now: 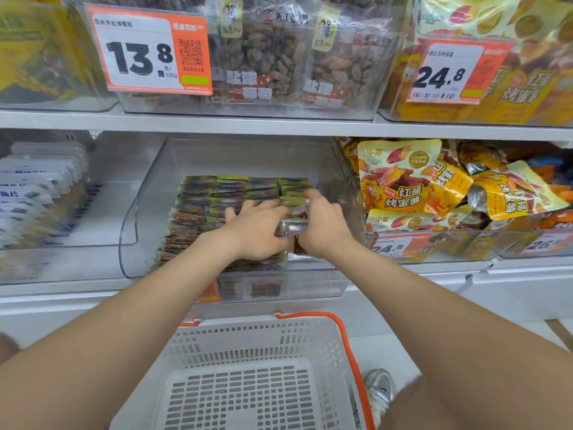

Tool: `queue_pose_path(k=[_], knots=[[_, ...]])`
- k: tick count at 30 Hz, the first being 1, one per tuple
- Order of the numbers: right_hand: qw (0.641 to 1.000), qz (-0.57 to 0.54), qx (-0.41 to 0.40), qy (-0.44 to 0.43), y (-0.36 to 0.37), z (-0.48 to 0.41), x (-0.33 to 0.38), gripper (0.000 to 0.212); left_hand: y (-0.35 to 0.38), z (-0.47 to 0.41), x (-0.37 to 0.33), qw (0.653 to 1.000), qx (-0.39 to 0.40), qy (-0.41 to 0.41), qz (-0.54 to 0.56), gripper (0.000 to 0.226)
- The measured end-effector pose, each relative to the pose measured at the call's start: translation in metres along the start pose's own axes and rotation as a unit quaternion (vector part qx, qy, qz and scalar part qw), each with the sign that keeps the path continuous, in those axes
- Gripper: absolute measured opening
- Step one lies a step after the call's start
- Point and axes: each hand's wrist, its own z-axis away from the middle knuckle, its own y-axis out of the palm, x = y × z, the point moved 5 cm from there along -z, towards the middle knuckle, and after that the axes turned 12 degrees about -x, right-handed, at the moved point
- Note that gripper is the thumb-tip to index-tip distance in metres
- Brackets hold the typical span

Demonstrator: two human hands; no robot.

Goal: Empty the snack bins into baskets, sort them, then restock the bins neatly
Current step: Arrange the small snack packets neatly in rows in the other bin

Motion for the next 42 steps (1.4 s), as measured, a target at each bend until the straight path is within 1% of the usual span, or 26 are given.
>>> queue_pose_path(k=[1,3,5,7,8,11,12,13,14,16,17,18,19,21,25,27,28,29,32,34,36,39,40,42], knots=[[1.000,-0.007,-0.002,-0.002,0.000,0.000,0.000,0.090,0.000,-0.003,-0.001,1.000,-0.011,-0.012,0.001,0.073],[1.000,-0.007,-0.008,-0.007,-0.003,0.000,0.000,0.089,-0.001,-0.008,-0.004,0.999,-0.029,-0.035,0.010,0.075],[0.999,0.032,-0.001,-0.035,-0.002,0.001,-0.001,0.077,-0.001,-0.010,-0.007,0.998,-0.047,-0.050,0.016,0.076],[0.994,0.089,0.038,-0.055,0.004,0.004,0.000,0.068,0.002,-0.009,-0.008,0.997,-0.058,-0.052,0.015,0.078],[0.990,0.111,0.058,-0.058,0.007,0.006,0.001,0.071,0.004,-0.009,-0.007,0.997,-0.057,-0.049,0.014,0.081],[0.984,0.124,0.120,-0.044,0.014,0.004,0.000,0.100,0.005,-0.008,-0.001,0.999,-0.031,-0.031,0.008,0.092],[0.981,0.127,0.139,-0.037,0.014,0.004,0.000,0.104,0.003,-0.007,0.000,0.999,-0.023,-0.025,0.011,0.093],[0.980,0.133,0.148,-0.033,0.014,0.003,-0.001,0.101,0.001,-0.006,0.002,0.999,-0.020,-0.024,0.018,0.092],[0.979,0.140,0.142,-0.032,0.014,0.003,-0.001,0.093,-0.002,-0.004,0.005,0.999,-0.020,-0.024,0.022,0.089],[0.982,0.157,0.092,-0.051,0.011,0.004,0.002,0.070,-0.002,0.000,0.014,1.000,-0.008,-0.023,0.005,0.085],[0.983,0.163,0.059,-0.066,0.009,0.004,0.005,0.064,0.000,0.002,0.020,1.000,0.014,-0.025,-0.011,0.085],[0.983,0.165,0.034,-0.077,0.008,0.004,0.008,0.063,0.004,0.006,0.026,0.998,0.041,-0.030,-0.023,0.086],[0.983,0.164,0.020,-0.083,0.008,0.004,0.010,0.063,0.007,0.009,0.031,0.997,0.064,-0.033,-0.030,0.087],[0.986,0.152,0.024,-0.071,0.011,0.002,0.009,0.067,0.013,0.014,0.037,0.996,0.076,-0.027,-0.036,0.088],[0.994,0.068,0.080,0.016,0.022,0.000,0.004,0.083,0.016,0.016,0.037,0.998,0.062,-0.019,-0.025,0.088],[0.994,0.051,0.092,0.036,0.024,-0.002,0.006,0.099,0.016,0.016,0.037,0.998,0.063,-0.018,-0.022,0.088],[0.993,0.046,0.102,0.044,0.025,-0.003,0.007,0.104,0.015,0.016,0.038,0.997,0.067,-0.018,-0.020,0.087],[0.991,0.044,0.116,0.046,0.026,-0.005,0.009,0.104,0.015,0.017,0.038,0.997,0.072,-0.018,-0.017,0.087],[0.990,0.042,0.133,0.033,0.023,-0.008,0.013,0.091,0.013,0.017,0.038,0.996,0.087,-0.018,-0.011,0.086],[0.992,0.054,0.114,0.024,0.019,-0.007,0.011,0.084,0.012,0.017,0.038,0.996,0.091,-0.019,-0.012,0.087],[0.993,0.077,0.084,0.033,0.015,-0.005,0.008,0.078,0.010,0.015,0.037,0.997,0.075,-0.015,-0.013,0.087],[0.990,0.112,0.074,0.039,0.010,-0.003,0.009,0.066,0.010,0.009,0.025,0.999,0.026,0.039,0.001,0.080],[0.990,0.119,0.070,0.035,0.006,-0.003,0.011,0.059,0.012,0.008,0.020,0.998,0.025,0.056,0.005,0.076],[0.990,0.127,0.050,0.027,-0.006,-0.003,0.016,0.045,0.018,0.006,0.016,0.997,0.045,0.063,-0.005,0.068]])
